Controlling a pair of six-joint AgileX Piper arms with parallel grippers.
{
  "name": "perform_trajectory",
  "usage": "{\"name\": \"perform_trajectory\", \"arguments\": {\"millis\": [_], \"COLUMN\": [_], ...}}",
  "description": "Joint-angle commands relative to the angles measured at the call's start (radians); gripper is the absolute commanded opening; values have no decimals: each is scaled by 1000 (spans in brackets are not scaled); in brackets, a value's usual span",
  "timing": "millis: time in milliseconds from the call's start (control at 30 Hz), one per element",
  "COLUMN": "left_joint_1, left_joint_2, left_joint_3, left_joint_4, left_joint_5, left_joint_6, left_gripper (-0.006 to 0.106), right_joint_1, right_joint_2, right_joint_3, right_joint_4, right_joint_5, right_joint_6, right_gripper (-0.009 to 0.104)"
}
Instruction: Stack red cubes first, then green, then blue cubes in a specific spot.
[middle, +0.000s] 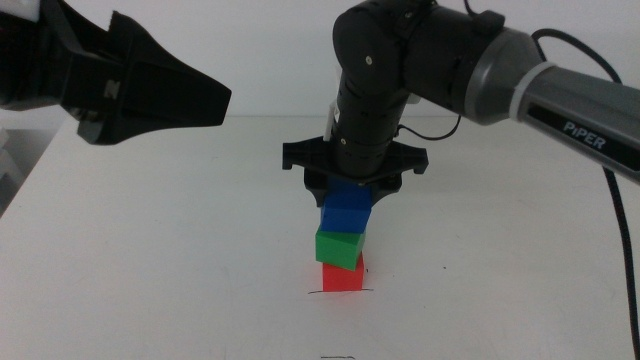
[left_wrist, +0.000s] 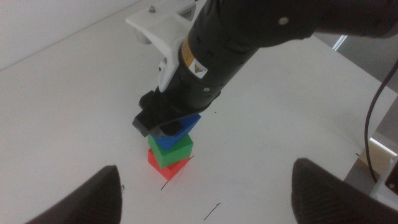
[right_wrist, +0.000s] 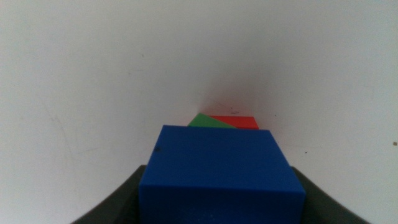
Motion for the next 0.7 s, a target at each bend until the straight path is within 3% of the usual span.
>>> {"name": "perform_trajectory", "arguments": {"millis": [0,67,233,267,467,667], "left_joint_1": [-2,-2,-2,-2,-2,-2], "left_joint_2": [-15,-15,-15,-15,-15,-15], "left_joint_3": [-26,-26,-26,-26,-26,-26], "left_joint_4": [-48,-48,-48,-48,-48,-48], "left_joint_5": [-47,-47,-47,-47,-47,-47], "left_joint_6": [-2,-2,-2,-2,-2,-2], "left_gripper": [93,93,93,93,93,93], "right_joint_1": [0,0,9,9,9,9], "right_joint_2": [-56,-56,-54,-54,-54,-125], "right_joint_3": [-33,-33,-33,-33,-33,-33], "right_joint_4": [-17,-17,-17,-20,-20,-44], "right_joint_5": [56,56,55,55,55,55], "right_joint_6": [-9,-9,-9,-8,-8,-52], "right_gripper": [-1,-1,16,54,69,72]}}
